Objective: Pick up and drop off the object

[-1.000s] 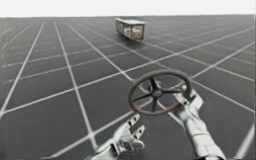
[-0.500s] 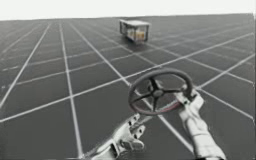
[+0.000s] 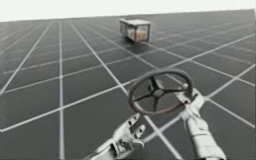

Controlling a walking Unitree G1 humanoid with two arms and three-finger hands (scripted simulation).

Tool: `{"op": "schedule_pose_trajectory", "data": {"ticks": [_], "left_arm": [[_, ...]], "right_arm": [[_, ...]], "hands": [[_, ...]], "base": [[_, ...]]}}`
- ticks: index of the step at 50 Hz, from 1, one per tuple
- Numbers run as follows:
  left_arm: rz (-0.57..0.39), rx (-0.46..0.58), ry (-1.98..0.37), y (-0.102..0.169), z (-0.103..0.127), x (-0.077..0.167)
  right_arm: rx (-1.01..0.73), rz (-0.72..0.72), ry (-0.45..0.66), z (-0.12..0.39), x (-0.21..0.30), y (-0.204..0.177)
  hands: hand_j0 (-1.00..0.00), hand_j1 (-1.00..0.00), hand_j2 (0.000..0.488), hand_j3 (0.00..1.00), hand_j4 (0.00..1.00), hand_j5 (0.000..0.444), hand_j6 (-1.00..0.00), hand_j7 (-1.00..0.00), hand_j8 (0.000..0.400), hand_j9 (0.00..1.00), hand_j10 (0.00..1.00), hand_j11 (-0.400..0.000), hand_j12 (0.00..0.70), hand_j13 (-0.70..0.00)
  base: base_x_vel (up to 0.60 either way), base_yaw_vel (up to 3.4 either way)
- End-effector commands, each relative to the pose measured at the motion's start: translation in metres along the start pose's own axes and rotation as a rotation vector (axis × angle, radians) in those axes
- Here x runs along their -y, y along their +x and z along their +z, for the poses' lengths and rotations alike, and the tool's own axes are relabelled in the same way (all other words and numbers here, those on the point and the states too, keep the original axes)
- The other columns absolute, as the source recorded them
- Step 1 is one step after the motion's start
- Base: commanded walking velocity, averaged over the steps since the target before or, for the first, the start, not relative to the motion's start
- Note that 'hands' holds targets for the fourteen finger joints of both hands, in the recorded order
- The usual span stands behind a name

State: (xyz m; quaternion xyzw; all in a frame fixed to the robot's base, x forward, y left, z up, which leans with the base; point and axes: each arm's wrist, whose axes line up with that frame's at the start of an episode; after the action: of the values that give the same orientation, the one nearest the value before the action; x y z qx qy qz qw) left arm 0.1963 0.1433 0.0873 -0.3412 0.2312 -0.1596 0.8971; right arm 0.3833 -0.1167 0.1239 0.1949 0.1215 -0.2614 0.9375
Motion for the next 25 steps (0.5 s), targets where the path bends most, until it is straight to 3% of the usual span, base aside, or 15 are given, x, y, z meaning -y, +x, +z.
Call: {"op": "schedule_pose_trajectory", "data": {"ticks": [1,25], "left_arm": [[-0.005,0.012,-0.016,-0.0025,-0.0006,-0.0033],[-0.005,0.012,-0.016,-0.0025,-0.0006,-0.0033]], "right_arm": [[0.021,0.021,-0.004,0.0052,-0.0092,-0.0049],[0.021,0.021,-0.004,0.0052,-0.0092,-0.0049]], "hands": [[0.0,0.0,0.0,1.0,1.0,0.0,0.0,0.0,0.0,1.0,1.0,-0.4,0.0,-0.7],[0.0,0.0,0.0,1.0,1.0,0.0,0.0,0.0,0.0,1.0,1.0,-0.4,0.0,-0.7]], "base": [[0.56,0.07],[0.57,0.05]]}}
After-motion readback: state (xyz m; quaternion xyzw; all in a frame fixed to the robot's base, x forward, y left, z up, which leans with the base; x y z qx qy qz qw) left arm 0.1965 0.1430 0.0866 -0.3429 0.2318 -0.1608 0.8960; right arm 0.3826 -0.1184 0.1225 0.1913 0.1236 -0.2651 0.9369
